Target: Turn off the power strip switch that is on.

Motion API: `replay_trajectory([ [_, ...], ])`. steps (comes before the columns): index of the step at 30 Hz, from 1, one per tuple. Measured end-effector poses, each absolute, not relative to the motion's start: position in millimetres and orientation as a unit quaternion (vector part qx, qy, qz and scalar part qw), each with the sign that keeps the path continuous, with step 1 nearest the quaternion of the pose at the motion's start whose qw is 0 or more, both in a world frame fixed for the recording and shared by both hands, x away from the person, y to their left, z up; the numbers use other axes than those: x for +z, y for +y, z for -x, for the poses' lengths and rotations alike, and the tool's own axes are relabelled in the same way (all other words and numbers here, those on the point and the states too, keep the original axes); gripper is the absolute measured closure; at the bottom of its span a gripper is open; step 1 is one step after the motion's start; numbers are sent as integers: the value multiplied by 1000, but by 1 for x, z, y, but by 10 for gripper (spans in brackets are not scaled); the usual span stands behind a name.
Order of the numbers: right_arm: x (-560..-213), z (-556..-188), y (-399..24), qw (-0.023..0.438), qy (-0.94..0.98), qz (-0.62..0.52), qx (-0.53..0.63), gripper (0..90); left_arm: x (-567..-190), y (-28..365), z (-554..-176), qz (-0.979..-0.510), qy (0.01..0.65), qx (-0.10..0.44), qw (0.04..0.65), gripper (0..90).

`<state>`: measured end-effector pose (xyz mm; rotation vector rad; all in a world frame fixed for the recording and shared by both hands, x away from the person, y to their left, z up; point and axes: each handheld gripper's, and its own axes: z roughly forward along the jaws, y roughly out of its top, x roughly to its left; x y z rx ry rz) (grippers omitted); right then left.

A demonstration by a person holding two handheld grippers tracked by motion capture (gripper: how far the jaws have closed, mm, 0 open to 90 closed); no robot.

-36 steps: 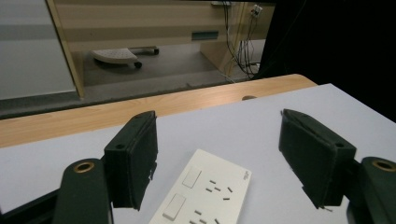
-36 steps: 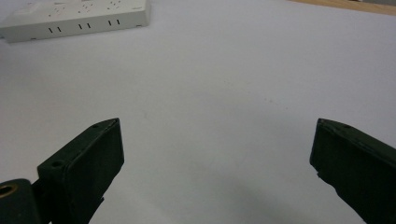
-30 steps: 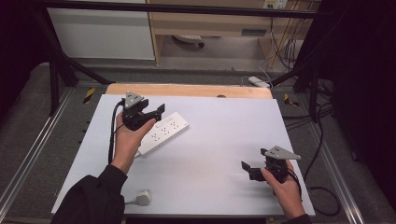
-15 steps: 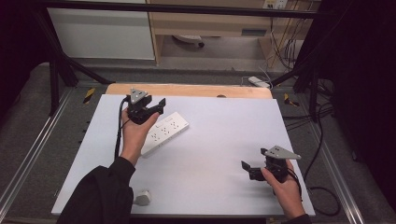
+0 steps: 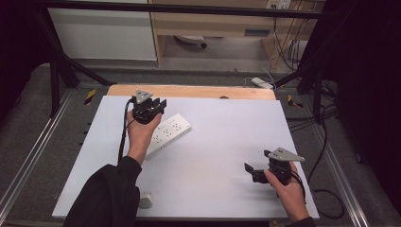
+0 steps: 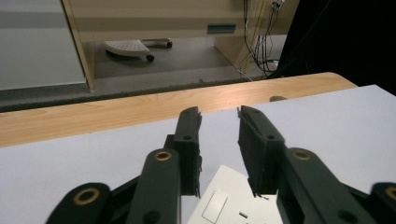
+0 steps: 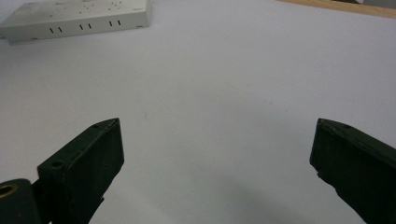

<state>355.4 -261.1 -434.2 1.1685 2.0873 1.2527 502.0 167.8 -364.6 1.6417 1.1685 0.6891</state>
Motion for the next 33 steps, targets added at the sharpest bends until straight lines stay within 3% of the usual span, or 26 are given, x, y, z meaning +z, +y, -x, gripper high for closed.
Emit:
replay_trajectory([
  [7, -434, -355, -261, 220, 754, -422, 453, 32, -372, 162, -506, -683, 474, 277, 482, 795],
  [20, -434, -355, -261, 219, 754, -423, 452, 33, -385, 153, -515, -698, 475, 268, 464, 883],
  [33, -434, -356, -261, 216, 752, -426, 455, 32, -399, 146, -521, -717, 475, 249, 445, 900],
])
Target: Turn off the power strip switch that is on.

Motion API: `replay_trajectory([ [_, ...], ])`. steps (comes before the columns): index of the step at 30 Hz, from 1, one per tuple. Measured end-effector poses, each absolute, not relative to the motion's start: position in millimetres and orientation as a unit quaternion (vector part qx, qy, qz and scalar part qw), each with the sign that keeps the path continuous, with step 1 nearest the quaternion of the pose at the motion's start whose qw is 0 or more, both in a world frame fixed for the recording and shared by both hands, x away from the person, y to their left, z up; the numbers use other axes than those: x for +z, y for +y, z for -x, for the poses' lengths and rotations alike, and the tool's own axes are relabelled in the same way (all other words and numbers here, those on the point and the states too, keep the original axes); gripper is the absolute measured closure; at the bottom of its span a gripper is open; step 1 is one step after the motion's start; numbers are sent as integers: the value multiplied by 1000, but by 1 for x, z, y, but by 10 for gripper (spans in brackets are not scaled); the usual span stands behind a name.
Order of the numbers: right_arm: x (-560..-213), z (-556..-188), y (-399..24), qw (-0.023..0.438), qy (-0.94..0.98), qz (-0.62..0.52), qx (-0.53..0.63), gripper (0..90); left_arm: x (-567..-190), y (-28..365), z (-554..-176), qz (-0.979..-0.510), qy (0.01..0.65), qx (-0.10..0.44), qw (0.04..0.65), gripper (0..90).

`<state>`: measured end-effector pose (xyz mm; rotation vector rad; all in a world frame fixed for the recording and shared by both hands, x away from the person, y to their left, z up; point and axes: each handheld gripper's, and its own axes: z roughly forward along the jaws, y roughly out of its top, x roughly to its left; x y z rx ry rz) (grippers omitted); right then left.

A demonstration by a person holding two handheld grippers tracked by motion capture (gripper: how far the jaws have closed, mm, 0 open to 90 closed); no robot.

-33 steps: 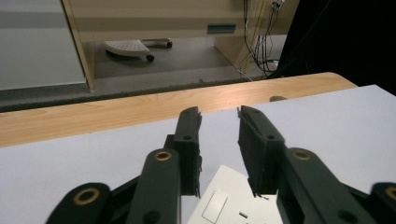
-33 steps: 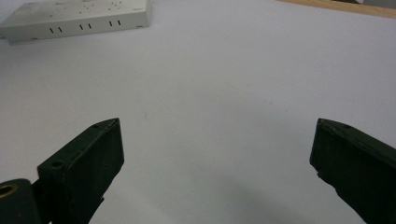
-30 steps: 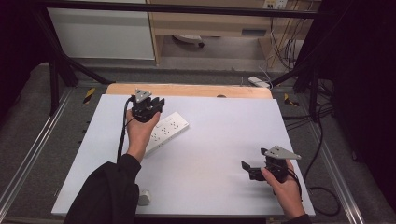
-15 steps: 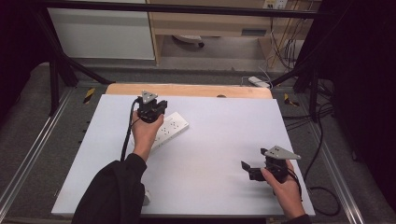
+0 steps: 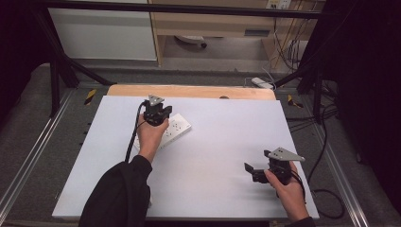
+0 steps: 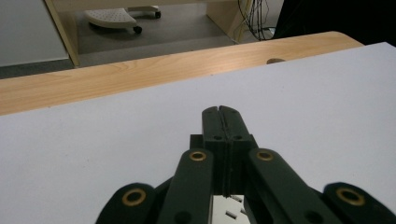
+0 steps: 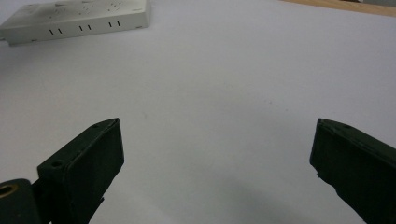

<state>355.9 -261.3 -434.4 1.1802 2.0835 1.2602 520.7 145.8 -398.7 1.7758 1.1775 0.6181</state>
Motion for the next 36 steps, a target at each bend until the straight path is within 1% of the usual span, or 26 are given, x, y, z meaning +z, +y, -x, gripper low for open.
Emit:
replay_trajectory([
  [27, -433, -355, -262, 216, 749, -429, 456, 33, -416, 140, -526, -731, 485, 228, 422, 900],
  [36, -433, -355, -262, 214, 751, -428, 454, 33, -422, 140, -529, -740, 491, 219, 404, 900],
])
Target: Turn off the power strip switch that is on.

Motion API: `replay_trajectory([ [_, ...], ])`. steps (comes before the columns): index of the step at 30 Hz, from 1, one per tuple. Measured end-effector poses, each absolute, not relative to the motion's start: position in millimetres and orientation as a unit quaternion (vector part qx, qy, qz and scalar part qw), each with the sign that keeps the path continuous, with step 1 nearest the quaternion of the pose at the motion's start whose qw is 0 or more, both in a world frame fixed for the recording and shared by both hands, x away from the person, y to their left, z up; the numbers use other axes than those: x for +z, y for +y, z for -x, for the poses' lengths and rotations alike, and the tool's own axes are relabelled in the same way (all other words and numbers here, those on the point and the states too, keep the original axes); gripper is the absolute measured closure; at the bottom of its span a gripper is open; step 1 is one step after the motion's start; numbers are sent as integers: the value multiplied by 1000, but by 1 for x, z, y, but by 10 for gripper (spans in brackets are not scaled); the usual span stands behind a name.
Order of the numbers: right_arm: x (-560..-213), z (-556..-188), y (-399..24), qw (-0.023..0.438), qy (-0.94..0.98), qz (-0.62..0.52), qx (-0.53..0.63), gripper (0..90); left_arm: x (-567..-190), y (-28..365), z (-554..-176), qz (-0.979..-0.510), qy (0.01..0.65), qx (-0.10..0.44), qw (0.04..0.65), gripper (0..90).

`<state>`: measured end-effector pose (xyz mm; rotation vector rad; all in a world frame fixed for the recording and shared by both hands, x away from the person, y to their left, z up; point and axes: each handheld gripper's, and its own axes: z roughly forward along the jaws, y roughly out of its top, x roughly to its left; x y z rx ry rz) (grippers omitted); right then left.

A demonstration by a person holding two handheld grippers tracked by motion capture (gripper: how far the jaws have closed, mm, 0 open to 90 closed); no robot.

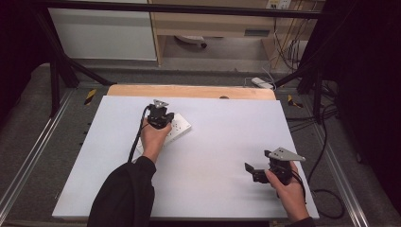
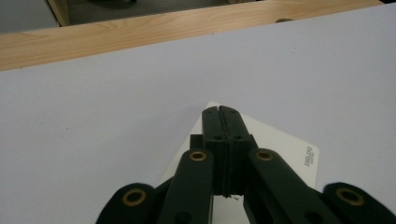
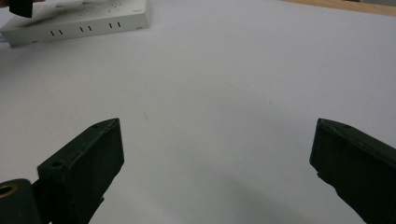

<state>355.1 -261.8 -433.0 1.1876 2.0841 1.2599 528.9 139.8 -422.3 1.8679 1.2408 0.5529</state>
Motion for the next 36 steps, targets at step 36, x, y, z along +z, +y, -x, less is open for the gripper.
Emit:
replay_trajectory([
  [36, -433, -355, -262, 209, 752, -429, 455, 34, -431, 139, -539, -742, 501, 214, 390, 900],
])
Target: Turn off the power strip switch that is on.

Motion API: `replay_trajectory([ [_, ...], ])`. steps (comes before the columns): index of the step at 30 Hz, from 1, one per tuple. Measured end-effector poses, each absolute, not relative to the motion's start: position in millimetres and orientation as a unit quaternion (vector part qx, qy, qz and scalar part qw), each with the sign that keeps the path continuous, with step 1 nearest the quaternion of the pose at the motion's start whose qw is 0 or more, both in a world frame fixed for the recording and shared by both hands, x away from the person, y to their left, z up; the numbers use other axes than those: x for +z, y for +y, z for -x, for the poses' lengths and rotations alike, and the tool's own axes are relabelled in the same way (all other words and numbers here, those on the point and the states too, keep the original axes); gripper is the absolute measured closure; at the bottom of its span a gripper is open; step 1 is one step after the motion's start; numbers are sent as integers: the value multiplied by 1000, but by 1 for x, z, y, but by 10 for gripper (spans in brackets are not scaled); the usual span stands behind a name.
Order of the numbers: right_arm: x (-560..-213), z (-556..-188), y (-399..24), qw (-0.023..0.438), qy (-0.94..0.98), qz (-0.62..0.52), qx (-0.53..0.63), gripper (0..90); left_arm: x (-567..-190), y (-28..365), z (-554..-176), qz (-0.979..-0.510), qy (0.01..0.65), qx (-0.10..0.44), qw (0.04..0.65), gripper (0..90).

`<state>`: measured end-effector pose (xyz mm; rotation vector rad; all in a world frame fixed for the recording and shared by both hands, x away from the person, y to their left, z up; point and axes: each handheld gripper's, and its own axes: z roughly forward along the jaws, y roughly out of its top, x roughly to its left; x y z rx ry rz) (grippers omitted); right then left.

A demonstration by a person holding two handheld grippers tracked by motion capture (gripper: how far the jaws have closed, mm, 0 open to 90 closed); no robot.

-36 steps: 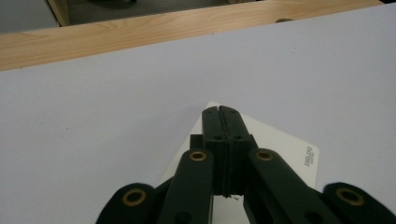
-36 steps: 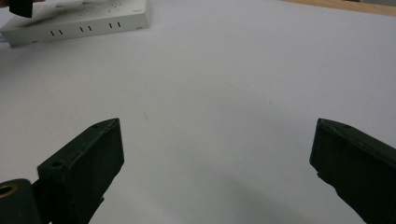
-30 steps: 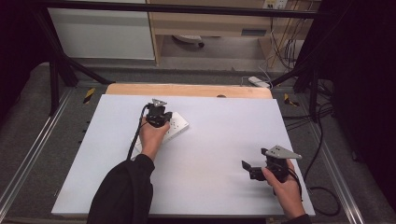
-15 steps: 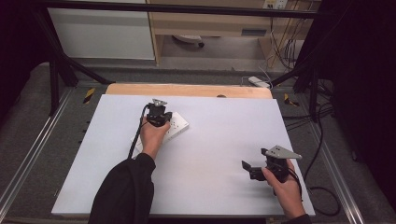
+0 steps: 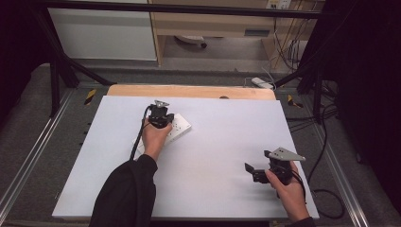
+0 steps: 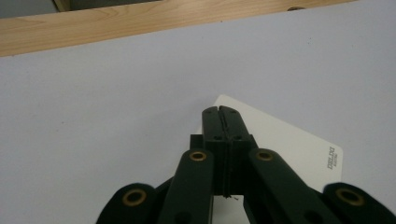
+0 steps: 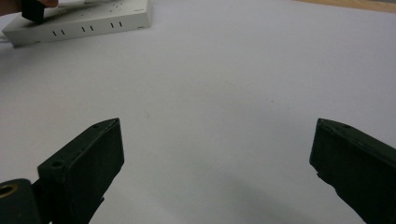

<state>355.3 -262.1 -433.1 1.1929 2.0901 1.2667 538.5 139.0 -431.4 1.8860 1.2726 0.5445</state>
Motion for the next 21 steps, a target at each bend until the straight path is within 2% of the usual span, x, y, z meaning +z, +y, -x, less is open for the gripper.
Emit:
replay_trajectory([
  [21, -433, -355, -262, 206, 754, -427, 454, 34, -432, 136, -540, -747, 500, 209, 385, 900],
])
